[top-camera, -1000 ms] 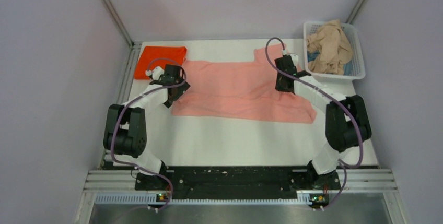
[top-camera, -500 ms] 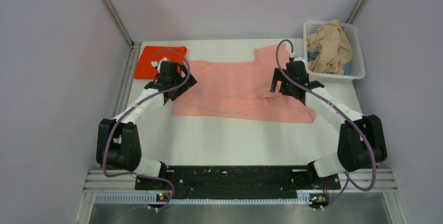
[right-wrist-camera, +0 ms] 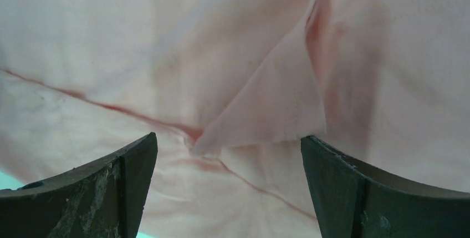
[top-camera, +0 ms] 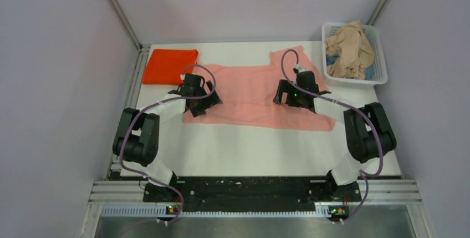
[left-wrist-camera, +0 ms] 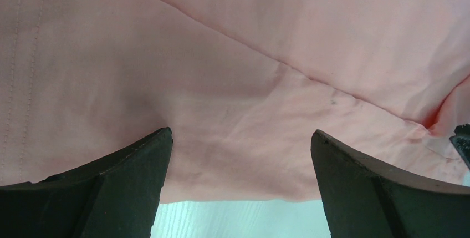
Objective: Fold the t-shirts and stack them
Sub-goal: Fold the flattened tshirt in 1/3 of the way
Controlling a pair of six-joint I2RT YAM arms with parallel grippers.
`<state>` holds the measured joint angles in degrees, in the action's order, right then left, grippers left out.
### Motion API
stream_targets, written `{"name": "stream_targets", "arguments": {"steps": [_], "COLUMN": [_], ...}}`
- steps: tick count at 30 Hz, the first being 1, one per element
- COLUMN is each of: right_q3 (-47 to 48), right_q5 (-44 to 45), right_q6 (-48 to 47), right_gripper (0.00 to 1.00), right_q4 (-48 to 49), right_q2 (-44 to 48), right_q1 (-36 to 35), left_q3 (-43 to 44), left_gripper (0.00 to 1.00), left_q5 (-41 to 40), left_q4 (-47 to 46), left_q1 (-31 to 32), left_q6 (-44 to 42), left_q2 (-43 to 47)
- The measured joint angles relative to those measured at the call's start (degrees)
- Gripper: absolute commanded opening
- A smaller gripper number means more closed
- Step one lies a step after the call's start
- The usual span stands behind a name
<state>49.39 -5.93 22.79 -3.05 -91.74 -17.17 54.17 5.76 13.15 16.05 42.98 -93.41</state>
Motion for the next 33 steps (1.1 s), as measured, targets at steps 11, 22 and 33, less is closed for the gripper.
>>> {"name": "stream_targets", "arguments": {"steps": [11, 22, 33], "right_q3": [17.9, 15.2, 2.7], "right_q5": [0.0, 9.3, 13.5], "right_q6": [2.1, 1.8, 3.9], "right_gripper": [0.95, 0.99, 0.99], "right_q4": [4.7, 3.3, 3.3], "right_q2": [-15.8, -10.4, -1.9], "right_q1": [-2.2, -4.5, -0.8], "left_q3": [0.0, 4.4, 12.0], "left_gripper": [0.99, 0.99, 0.99], "left_q5": [-2.8, -3.1, -3.4], "left_q4": [0.5, 0.8, -1.0], "left_q1": [0.0, 0.0, 0.0], "left_q6": [-0.2, -0.4, -1.2], "left_q2": [-0.7, -0.6, -11.1]}}
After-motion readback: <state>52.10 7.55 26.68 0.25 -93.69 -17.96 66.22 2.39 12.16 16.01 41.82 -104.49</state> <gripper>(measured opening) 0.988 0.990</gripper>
